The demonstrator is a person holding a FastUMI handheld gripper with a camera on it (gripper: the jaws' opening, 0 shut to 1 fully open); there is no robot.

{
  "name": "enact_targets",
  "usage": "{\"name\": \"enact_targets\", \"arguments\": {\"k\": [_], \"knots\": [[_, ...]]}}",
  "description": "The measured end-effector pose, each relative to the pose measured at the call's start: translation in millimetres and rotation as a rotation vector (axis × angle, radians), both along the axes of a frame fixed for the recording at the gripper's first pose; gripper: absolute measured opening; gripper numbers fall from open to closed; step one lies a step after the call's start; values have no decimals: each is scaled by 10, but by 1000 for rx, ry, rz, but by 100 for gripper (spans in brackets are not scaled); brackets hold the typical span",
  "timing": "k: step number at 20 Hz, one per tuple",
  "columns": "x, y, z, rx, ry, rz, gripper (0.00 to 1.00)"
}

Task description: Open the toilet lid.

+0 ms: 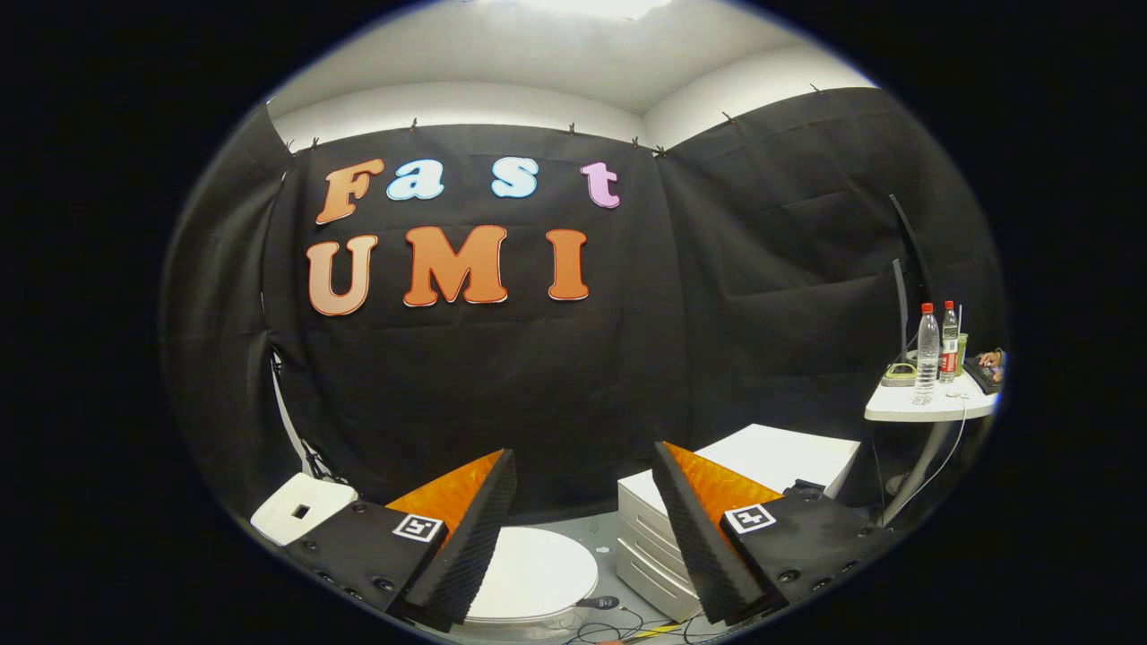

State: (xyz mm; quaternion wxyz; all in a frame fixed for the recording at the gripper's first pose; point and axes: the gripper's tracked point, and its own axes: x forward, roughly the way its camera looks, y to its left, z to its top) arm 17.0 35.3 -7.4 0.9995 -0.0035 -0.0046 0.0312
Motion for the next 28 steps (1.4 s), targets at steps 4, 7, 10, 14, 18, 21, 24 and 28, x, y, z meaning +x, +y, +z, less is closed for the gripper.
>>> {"name": "enact_targets", "arguments": {"k": [4,7,10,14,18,21,24,28], "knots": [[50,34,-113,6,0,13,98],[131,33,-414,21,21,15,98],[255,-21,-772,17,17,-4,98],[493,-155,-1517,71,105,-39,98],[696,-387,-2381,135,236,-103,98],[678,-556,-2954,169,334,-155,99],[605,-628,-3412,243,439,-192,99],[545,-758,-3888,375,517,-240,99]]}}
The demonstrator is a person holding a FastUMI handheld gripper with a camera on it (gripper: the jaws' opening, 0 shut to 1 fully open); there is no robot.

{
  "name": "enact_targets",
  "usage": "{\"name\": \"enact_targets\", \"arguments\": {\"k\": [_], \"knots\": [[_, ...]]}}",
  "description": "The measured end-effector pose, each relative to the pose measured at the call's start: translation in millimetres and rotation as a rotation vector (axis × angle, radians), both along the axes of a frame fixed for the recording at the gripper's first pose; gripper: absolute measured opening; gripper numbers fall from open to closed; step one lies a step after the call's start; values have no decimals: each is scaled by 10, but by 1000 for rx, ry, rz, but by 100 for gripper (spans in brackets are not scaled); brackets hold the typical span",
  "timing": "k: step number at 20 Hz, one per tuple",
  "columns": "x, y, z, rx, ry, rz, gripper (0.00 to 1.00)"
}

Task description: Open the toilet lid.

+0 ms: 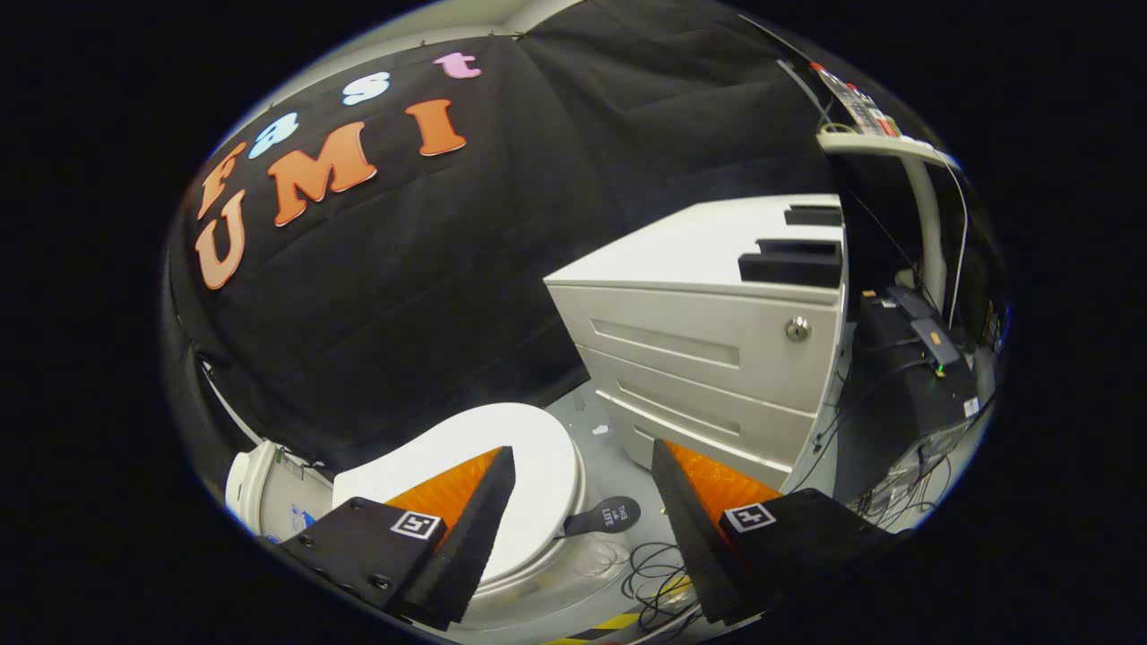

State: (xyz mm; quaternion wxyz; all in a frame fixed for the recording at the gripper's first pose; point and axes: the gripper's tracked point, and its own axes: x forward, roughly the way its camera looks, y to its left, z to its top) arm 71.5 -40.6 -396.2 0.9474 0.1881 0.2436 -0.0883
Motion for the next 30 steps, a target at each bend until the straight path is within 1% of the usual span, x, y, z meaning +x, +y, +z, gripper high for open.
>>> {"name": "enact_targets", "arguments": {"k": [6,9,10,12,13,14,16,17,18,22,23,25,26,27,30], "knots": [[-74,-104,-704,223,154,-81,99],[-24,-142,-908,359,185,-129,99],[-13,-158,-970,388,198,-147,99],[150,-274,-1128,417,160,-191,96],[46,-199,-1193,470,208,-179,90],[10,-131,-1222,531,229,-178,84],[63,-97,-1219,647,212,-192,80],[85,-108,-1205,683,199,-204,76],[94,-112,-1187,702,188,-209,73],[147,-62,-1110,711,182,-174,52],[156,-65,-1097,704,182,-170,53],[135,-76,-1114,695,196,-185,24],[152,-39,-1156,709,197,-195,25],[123,-78,-1077,729,195,-202,19],[98,-64,-1019,723,192,-190,19]]}}
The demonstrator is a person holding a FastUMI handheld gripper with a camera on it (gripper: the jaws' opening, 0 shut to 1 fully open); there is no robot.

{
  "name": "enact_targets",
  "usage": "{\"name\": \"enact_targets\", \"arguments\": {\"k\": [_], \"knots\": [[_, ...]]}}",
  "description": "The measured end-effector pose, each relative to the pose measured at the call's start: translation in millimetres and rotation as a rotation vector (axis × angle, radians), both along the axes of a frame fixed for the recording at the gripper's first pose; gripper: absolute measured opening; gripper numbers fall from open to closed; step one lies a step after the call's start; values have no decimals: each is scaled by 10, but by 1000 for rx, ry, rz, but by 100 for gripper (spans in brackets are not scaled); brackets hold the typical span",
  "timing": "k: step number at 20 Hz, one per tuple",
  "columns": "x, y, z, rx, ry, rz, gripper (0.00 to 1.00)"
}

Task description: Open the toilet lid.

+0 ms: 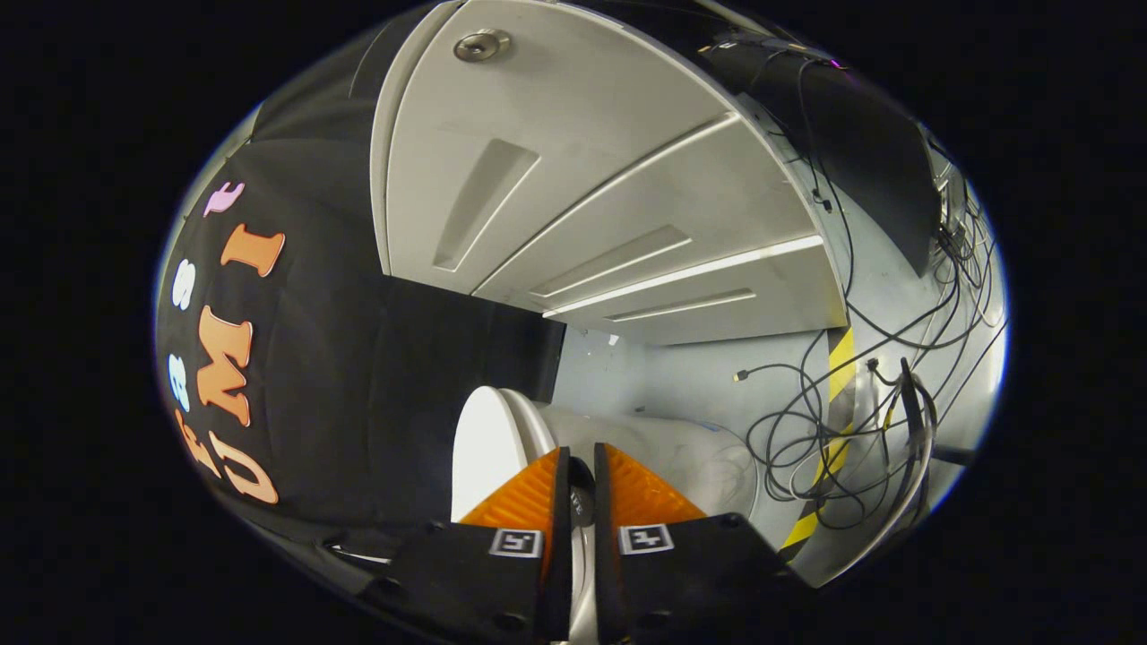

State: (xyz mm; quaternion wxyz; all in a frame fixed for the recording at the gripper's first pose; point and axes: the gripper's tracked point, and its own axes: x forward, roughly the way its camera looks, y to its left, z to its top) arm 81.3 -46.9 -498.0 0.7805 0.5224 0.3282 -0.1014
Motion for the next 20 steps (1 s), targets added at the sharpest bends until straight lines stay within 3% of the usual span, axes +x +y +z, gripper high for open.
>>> {"name": "enact_targets", "arguments": {"k": [1,6,13,20], "knots": [[11,8,24,-4,-1,4,9],[20,53,205,32,-31,-14,9],[47,184,724,3,-92,27,9],[341,467,1640,-174,-250,65,9]]}}
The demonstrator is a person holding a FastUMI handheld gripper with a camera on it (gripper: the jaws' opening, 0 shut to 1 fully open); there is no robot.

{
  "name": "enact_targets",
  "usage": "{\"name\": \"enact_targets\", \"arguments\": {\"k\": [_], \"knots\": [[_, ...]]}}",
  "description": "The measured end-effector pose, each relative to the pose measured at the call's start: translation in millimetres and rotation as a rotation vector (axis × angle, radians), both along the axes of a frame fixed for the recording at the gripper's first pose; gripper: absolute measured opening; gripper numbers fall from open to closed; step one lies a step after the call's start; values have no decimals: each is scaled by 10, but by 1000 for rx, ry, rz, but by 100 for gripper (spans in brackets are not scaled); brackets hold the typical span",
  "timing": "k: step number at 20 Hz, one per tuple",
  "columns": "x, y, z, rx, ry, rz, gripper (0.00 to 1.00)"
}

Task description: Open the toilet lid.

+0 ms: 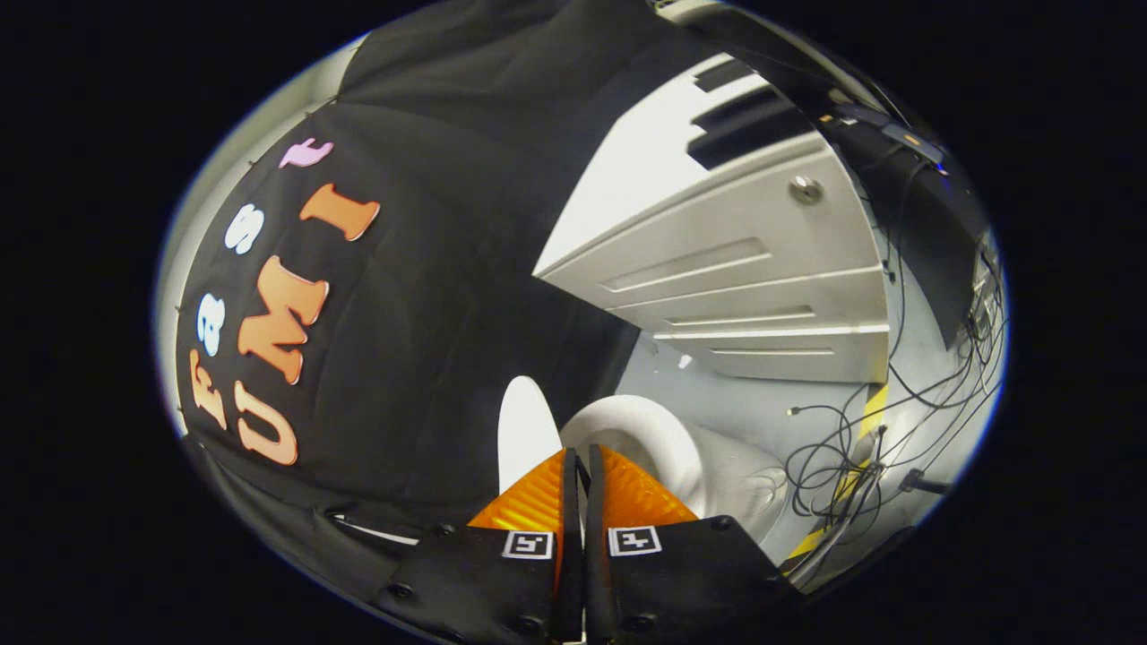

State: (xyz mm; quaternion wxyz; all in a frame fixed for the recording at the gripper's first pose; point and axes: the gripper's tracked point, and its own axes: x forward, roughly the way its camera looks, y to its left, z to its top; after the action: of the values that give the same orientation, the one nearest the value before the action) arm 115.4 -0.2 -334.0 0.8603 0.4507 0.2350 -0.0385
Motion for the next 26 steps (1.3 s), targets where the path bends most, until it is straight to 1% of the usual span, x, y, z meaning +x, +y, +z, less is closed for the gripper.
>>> {"name": "enact_targets", "arguments": {"k": [3,4,10,14,21,26], "knots": [[-65,251,413,-28,-24,53,9],[-48,307,529,-54,-47,52,9],[-200,927,1222,-176,-146,148,9],[-293,1218,1445,-301,-190,178,9],[-456,1633,1766,-366,-253,240,9],[-627,2052,1988,-476,-322,299,9]]}}
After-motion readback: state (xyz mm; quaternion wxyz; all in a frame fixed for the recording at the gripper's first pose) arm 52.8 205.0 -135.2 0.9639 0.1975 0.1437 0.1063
